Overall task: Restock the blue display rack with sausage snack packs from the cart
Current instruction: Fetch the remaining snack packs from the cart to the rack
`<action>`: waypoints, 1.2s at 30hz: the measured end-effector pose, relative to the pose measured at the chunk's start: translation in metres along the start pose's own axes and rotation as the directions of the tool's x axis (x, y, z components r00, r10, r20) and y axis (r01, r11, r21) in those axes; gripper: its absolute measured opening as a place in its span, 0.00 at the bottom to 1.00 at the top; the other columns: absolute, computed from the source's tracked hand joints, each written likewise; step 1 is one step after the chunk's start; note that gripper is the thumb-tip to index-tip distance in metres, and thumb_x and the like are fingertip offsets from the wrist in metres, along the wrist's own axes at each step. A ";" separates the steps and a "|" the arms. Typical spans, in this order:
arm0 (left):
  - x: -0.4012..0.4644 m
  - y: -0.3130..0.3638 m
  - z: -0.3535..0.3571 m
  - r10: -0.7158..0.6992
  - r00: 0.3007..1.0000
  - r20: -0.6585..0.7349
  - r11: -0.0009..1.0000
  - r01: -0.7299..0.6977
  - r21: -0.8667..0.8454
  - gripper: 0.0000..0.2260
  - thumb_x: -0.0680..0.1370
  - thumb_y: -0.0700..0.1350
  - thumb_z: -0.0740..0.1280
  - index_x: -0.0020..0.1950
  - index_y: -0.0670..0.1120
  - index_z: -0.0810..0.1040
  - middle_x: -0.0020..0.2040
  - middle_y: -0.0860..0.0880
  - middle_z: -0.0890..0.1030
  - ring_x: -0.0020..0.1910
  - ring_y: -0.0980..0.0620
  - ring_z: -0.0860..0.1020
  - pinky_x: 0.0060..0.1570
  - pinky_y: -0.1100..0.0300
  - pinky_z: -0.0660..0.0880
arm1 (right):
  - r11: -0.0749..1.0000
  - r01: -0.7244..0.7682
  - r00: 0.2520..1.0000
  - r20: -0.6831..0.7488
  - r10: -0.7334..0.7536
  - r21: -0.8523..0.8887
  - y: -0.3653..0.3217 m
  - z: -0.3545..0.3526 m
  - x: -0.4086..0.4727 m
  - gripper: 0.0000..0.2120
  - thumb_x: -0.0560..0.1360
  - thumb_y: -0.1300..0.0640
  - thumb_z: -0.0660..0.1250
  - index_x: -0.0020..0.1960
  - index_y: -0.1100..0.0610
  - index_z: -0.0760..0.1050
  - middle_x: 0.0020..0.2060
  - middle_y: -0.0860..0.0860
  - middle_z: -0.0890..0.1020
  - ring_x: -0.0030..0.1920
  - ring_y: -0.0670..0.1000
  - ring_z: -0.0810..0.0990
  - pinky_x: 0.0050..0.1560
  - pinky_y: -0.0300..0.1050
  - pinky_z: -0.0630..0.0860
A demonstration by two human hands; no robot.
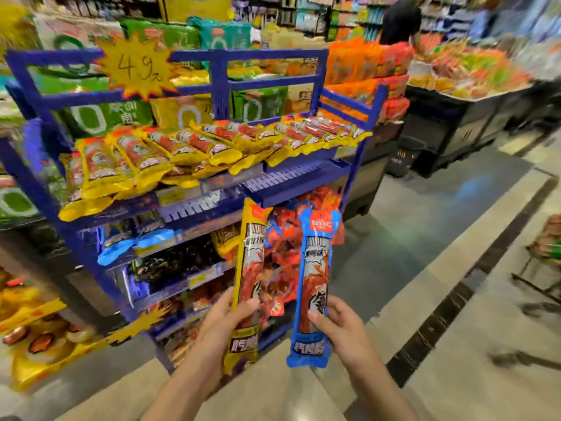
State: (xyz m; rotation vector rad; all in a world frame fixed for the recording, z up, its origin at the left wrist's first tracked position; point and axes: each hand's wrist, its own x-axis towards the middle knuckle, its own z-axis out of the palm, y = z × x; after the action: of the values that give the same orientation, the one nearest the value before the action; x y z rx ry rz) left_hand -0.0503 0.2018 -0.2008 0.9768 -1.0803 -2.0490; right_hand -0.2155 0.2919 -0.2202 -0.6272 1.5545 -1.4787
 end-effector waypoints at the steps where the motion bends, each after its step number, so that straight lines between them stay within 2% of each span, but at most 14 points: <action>1: 0.012 0.006 0.008 0.012 1.000 0.002 1.000 -0.012 -0.005 0.14 0.67 0.42 0.71 0.51 0.43 0.76 0.32 0.48 0.81 0.26 0.53 0.78 0.25 0.62 0.75 | 1.000 0.015 1.000 0.007 -0.015 0.005 -0.008 -0.005 0.014 0.07 0.74 0.68 0.67 0.49 0.60 0.76 0.42 0.54 0.84 0.38 0.46 0.83 0.38 0.36 0.78; 4: 0.048 0.022 0.029 0.032 0.999 -0.008 0.999 -0.032 0.006 0.15 0.66 0.45 0.71 0.51 0.44 0.77 0.35 0.47 0.81 0.30 0.51 0.78 0.29 0.58 0.76 | 0.999 0.053 0.998 0.017 -0.053 -0.001 -0.033 -0.016 0.058 0.07 0.73 0.69 0.67 0.48 0.59 0.77 0.42 0.54 0.85 0.38 0.47 0.83 0.40 0.37 0.79; 6: 0.070 0.032 0.037 0.067 0.998 -0.018 0.995 -0.066 0.075 0.20 0.62 0.49 0.76 0.51 0.46 0.80 0.43 0.47 0.84 0.39 0.49 0.81 0.39 0.56 0.78 | 0.998 0.068 0.997 0.040 -0.068 0.003 -0.049 -0.024 0.085 0.08 0.72 0.68 0.70 0.48 0.58 0.77 0.41 0.52 0.86 0.39 0.46 0.83 0.41 0.37 0.79; 8: 0.089 0.043 0.048 0.105 0.994 -0.011 0.987 -0.103 0.127 0.26 0.56 0.53 0.76 0.52 0.48 0.82 0.48 0.46 0.85 0.46 0.48 0.82 0.46 0.54 0.77 | 0.996 0.088 0.994 0.069 -0.088 -0.007 -0.063 -0.032 0.109 0.11 0.68 0.62 0.73 0.49 0.58 0.77 0.40 0.50 0.86 0.41 0.45 0.83 0.42 0.35 0.78; 11: 0.114 0.052 0.066 0.149 0.988 -0.035 0.979 -0.143 0.142 0.35 0.48 0.53 0.80 0.54 0.46 0.79 0.47 0.46 0.85 0.43 0.50 0.83 0.41 0.59 0.79 | 0.994 0.106 0.990 0.089 -0.107 0.016 -0.078 -0.048 0.139 0.11 0.65 0.59 0.71 0.47 0.57 0.78 0.40 0.50 0.86 0.41 0.45 0.83 0.42 0.35 0.78; 14: 0.132 0.063 0.085 0.193 0.979 -0.060 0.968 -0.181 0.174 0.42 0.44 0.60 0.81 0.55 0.49 0.77 0.47 0.47 0.85 0.46 0.48 0.83 0.48 0.51 0.77 | 0.995 0.088 0.987 0.130 -0.094 0.050 -0.093 -0.062 0.166 0.09 0.66 0.59 0.72 0.46 0.57 0.79 0.40 0.51 0.86 0.41 0.46 0.83 0.42 0.36 0.78; 16: 0.145 0.071 0.099 0.234 0.965 -0.121 0.960 -0.209 0.185 0.36 0.52 0.58 0.81 0.57 0.50 0.76 0.47 0.49 0.85 0.46 0.49 0.83 0.49 0.50 0.75 | 0.995 0.089 0.981 0.168 -0.096 0.048 -0.106 -0.073 0.186 0.11 0.64 0.57 0.71 0.46 0.58 0.80 0.41 0.53 0.86 0.42 0.49 0.82 0.44 0.40 0.79; 18: 0.162 0.077 0.114 0.282 0.936 -0.212 0.948 -0.239 0.210 0.18 0.67 0.47 0.75 0.56 0.54 0.75 0.44 0.53 0.85 0.42 0.55 0.83 0.45 0.54 0.74 | 0.996 0.088 0.973 0.212 -0.090 0.022 -0.122 -0.084 0.211 0.08 0.68 0.58 0.73 0.47 0.58 0.80 0.42 0.53 0.86 0.44 0.49 0.82 0.47 0.41 0.78; 22: 0.187 0.091 0.154 0.345 0.876 -0.336 0.925 -0.257 0.279 0.13 0.74 0.43 0.69 0.53 0.58 0.73 0.43 0.51 0.84 0.40 0.56 0.81 0.38 0.64 0.74 | 0.996 0.083 0.941 0.331 -0.067 -0.035 -0.150 -0.104 0.253 0.07 0.73 0.61 0.68 0.51 0.57 0.79 0.47 0.51 0.86 0.49 0.48 0.83 0.50 0.40 0.77; 25: 0.200 0.098 0.178 0.399 0.838 -0.373 0.896 -0.270 0.353 0.21 0.67 0.48 0.76 0.54 0.59 0.72 0.46 0.53 0.84 0.43 0.56 0.82 0.40 0.63 0.75 | 0.991 0.108 0.916 0.396 -0.070 -0.075 -0.170 -0.115 0.276 0.09 0.70 0.57 0.73 0.50 0.55 0.80 0.46 0.50 0.86 0.49 0.49 0.83 0.53 0.45 0.76; 28: 0.210 0.106 0.192 0.464 0.773 -0.433 0.866 -0.292 0.406 0.26 0.58 0.55 0.76 0.55 0.62 0.73 0.49 0.55 0.83 0.48 0.56 0.82 0.45 0.59 0.77 | 0.990 0.105 0.887 0.459 -0.052 -0.092 -0.181 -0.123 0.297 0.08 0.71 0.57 0.73 0.50 0.54 0.80 0.46 0.50 0.86 0.49 0.49 0.83 0.54 0.47 0.76; 30: 0.215 0.113 0.200 0.491 0.731 -0.475 0.853 -0.292 0.433 0.26 0.59 0.54 0.74 0.56 0.62 0.74 0.49 0.56 0.82 0.47 0.56 0.82 0.46 0.56 0.78 | 0.991 0.100 0.864 0.502 -0.043 -0.087 -0.188 -0.125 0.307 0.11 0.69 0.55 0.74 0.51 0.54 0.80 0.47 0.50 0.86 0.51 0.51 0.83 0.56 0.49 0.76; 33: 0.219 0.123 0.207 0.533 0.675 -0.510 0.825 -0.283 0.488 0.25 0.59 0.55 0.74 0.56 0.62 0.74 0.45 0.60 0.83 0.45 0.60 0.81 0.45 0.61 0.75 | 0.991 0.102 0.846 0.532 -0.040 -0.088 -0.198 -0.123 0.315 0.08 0.71 0.59 0.70 0.50 0.55 0.80 0.46 0.51 0.86 0.48 0.51 0.84 0.53 0.47 0.78; 36: 0.220 0.129 0.209 0.587 0.601 -0.542 0.781 -0.243 0.576 0.27 0.59 0.61 0.73 0.56 0.60 0.74 0.45 0.53 0.81 0.46 0.53 0.79 0.43 0.62 0.72 | 0.993 0.084 0.833 0.552 -0.025 -0.083 -0.202 -0.119 0.319 0.07 0.74 0.61 0.68 0.50 0.54 0.79 0.44 0.48 0.86 0.45 0.48 0.84 0.46 0.42 0.80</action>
State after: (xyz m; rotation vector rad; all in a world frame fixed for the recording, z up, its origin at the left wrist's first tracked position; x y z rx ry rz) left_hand -0.3176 0.0536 -0.0777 1.3994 -1.2048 -0.8720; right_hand -0.5141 0.0544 -0.1146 -1.0628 1.1645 -1.1187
